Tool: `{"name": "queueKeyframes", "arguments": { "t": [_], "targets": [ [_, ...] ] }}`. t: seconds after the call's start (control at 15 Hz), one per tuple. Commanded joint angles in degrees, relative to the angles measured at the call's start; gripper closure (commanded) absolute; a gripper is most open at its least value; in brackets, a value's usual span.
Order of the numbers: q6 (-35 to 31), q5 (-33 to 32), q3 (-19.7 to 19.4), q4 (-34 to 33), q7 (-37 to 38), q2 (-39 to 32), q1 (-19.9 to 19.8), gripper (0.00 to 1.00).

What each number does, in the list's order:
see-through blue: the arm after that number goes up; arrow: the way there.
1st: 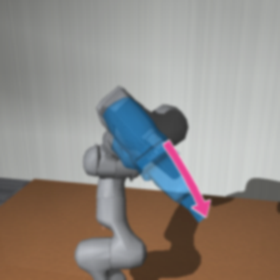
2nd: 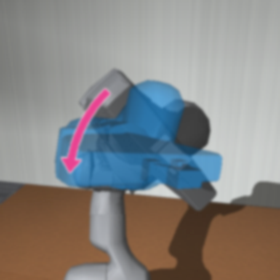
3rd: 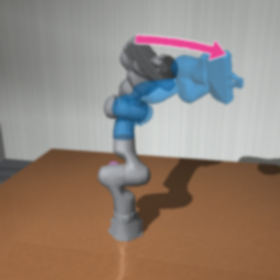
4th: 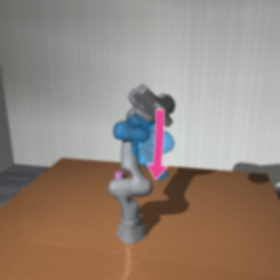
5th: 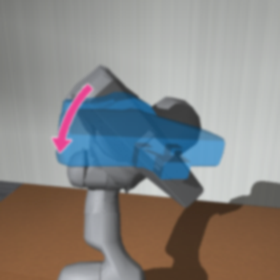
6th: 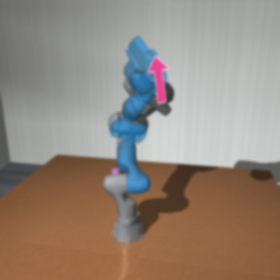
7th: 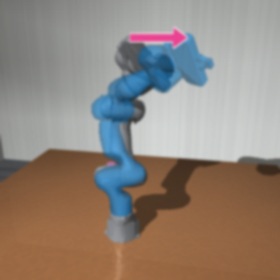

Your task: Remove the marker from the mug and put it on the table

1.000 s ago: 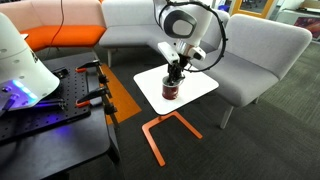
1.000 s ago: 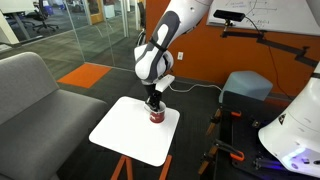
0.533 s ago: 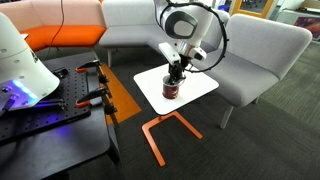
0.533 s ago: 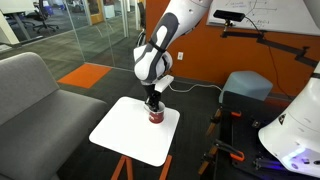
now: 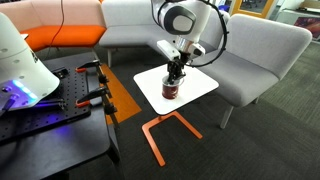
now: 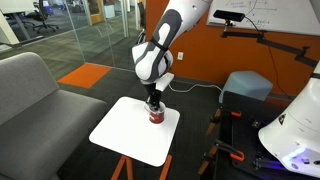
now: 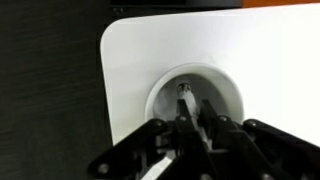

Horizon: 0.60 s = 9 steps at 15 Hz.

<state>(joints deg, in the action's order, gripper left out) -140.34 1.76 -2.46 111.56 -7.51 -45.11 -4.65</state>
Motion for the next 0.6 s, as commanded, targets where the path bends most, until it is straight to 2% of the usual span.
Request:
{"name": "queueKeyframes", "arguments": {
  "t": [0.0, 0.13, 0.33, 0.53],
  "targets": [
    [-0.76, -0.98, 0.09, 5.53, 1.06, 6.71, 0.15, 0.95],
    [-0.15, -1.94, -0.48, 6.82, 2.06, 10.15, 1.19, 0.95],
    [5.72, -5.88, -2.02, 6.14, 5.75, 14.19, 4.25, 0.95],
    [13.45, -4.21, 0.95, 2.08, 4.57, 14.04, 3.76, 0.95]
  ]
}}
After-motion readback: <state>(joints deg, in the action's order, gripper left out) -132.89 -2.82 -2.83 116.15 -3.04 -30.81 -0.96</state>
